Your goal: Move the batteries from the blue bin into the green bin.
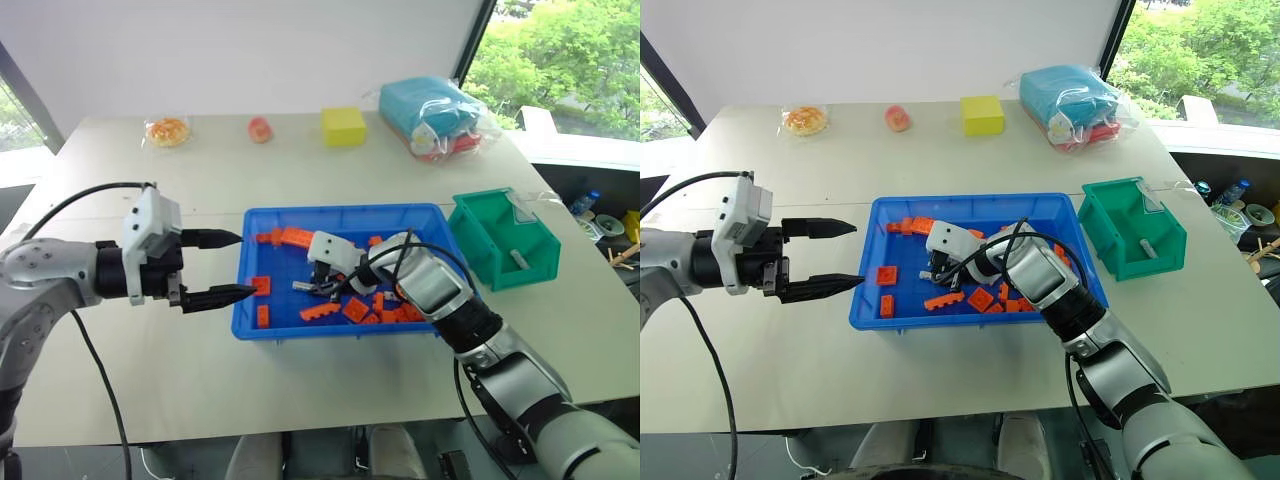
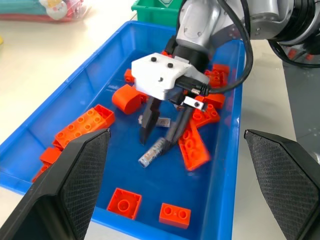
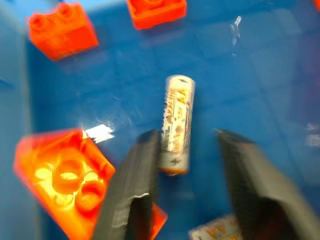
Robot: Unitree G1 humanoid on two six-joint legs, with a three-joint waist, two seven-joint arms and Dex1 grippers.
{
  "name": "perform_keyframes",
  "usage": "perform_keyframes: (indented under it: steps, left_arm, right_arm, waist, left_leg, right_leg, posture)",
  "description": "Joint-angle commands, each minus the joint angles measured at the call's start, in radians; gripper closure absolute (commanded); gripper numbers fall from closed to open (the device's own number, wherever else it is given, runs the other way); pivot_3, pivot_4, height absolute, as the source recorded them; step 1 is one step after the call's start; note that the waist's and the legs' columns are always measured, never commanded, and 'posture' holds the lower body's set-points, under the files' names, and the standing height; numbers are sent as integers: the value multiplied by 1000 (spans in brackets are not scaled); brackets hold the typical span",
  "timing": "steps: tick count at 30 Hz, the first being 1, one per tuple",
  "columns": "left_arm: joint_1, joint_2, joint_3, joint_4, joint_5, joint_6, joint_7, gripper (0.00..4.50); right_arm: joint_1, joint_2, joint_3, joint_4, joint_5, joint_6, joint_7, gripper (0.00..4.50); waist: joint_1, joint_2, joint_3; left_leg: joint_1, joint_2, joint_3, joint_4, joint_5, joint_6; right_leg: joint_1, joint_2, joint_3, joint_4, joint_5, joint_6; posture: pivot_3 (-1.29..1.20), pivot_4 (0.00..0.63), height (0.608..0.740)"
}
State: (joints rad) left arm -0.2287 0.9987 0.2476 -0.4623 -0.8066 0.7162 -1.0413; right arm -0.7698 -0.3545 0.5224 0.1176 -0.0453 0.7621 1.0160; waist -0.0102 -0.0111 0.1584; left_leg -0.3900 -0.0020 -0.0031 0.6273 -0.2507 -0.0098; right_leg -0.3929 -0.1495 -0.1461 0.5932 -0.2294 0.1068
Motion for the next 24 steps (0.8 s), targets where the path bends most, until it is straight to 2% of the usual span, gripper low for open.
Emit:
perform_keyframes:
  steps: [1,6,9,12,15,17,20,24]
  left_arm:
    - [2,7,32,-18,-4,-9,1,0]
    - [5,4,30,-14,-1,-14,1,0]
    - [-4,-3,14,-7,1,-19,-3,0]
    - [-10,-11,-6,-1,7,-26,-11,0]
    - [-17,-19,-17,6,11,-32,-20,0]
    - [-34,-27,-32,15,15,-34,-25,0]
    - [-56,-31,-48,29,21,-37,-37,0]
    - [-87,-28,-64,51,29,-44,-54,0]
  right_arm:
    - [-12,0,14,-12,3,-18,10,4459]
    - [-33,-10,-70,-101,56,46,0,4456]
    - [-88,-71,-254,-172,113,161,-47,4456]
    - [-103,-201,-424,-193,137,243,-96,4456]
    - [-74,-317,-488,-186,138,255,-124,4456]
    - [-20,-437,-550,-158,138,245,-116,4456]
    - [53,-549,-602,-120,134,209,-128,4456]
    - [148,-631,-631,-120,143,185,-140,4456]
  waist:
    - [0,0,0]
    - [0,0,0]
    - [4,1,1]
    - [25,1,1]
    - [40,-2,-1]
    - [43,-2,-1]
    - [46,0,0]
    - [44,3,2]
  left_leg:
    - [0,0,0,0,0,0]
    - [0,0,0,0,0,0]
    - [-1,0,0,1,0,0]
    - [-2,0,0,2,-1,-2]
    - [-2,-1,0,0,-2,-3]
    - [-2,0,2,-1,-2,-3]
    - [-2,0,4,-1,-2,-3]
    - [-1,1,8,-1,-2,-2]
  right_leg:
    - [0,0,0,0,0,0]
    - [0,0,0,0,0,0]
    - [-1,0,0,0,0,0]
    - [-1,0,0,-1,1,-1]
    - [1,0,0,-5,-1,-4]
    - [1,0,0,-9,0,-5]
    - [1,0,0,-11,0,-5]
    - [1,0,0,-12,0,-5]
  posture:
    - [0,150,706]
    - [0,150,706]
    - [0,150,706]
    - [0,150,706]
    - [0,150,706]
    - [0,150,706]
    - [0,150,706]
    - [0,150,706]
